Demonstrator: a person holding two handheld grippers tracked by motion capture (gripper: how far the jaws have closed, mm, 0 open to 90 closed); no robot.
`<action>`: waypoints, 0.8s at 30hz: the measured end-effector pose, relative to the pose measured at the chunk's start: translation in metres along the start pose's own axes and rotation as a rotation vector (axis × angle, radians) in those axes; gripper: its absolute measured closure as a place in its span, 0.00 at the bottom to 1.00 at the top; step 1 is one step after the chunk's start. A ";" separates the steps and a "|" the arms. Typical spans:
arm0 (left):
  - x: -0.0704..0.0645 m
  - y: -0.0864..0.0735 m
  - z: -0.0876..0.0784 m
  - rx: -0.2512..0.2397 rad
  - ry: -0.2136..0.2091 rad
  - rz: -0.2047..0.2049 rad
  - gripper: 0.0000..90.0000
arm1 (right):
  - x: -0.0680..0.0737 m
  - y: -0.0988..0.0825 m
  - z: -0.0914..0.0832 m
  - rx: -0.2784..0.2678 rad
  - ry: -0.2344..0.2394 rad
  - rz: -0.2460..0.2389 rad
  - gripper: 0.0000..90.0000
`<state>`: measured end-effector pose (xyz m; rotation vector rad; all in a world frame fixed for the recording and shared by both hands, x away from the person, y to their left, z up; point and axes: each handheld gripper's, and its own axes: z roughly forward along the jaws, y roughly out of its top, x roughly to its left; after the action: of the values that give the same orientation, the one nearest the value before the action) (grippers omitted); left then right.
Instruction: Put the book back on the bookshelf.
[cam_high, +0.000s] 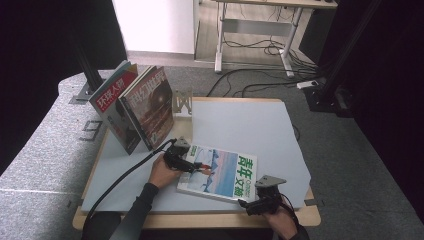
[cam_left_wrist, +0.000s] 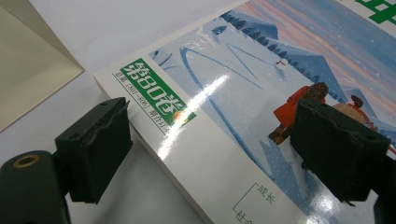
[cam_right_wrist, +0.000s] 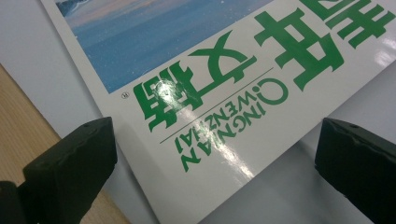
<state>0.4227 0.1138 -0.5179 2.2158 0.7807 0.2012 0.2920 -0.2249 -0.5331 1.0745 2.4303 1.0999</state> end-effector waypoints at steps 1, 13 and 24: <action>0.000 0.000 0.000 0.001 0.000 0.001 0.14 | -0.001 0.000 0.000 0.003 0.003 -0.002 0.00; 0.004 0.002 -0.001 -0.014 0.014 0.000 0.15 | -0.014 0.000 0.000 0.011 0.016 0.031 0.00; 0.014 0.006 0.002 -0.041 0.007 -0.032 0.16 | -0.026 -0.001 -0.002 -0.001 -0.015 0.051 0.00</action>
<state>0.4380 0.1178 -0.5164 2.1638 0.8087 0.2080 0.3086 -0.2453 -0.5344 1.1463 2.4032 1.1041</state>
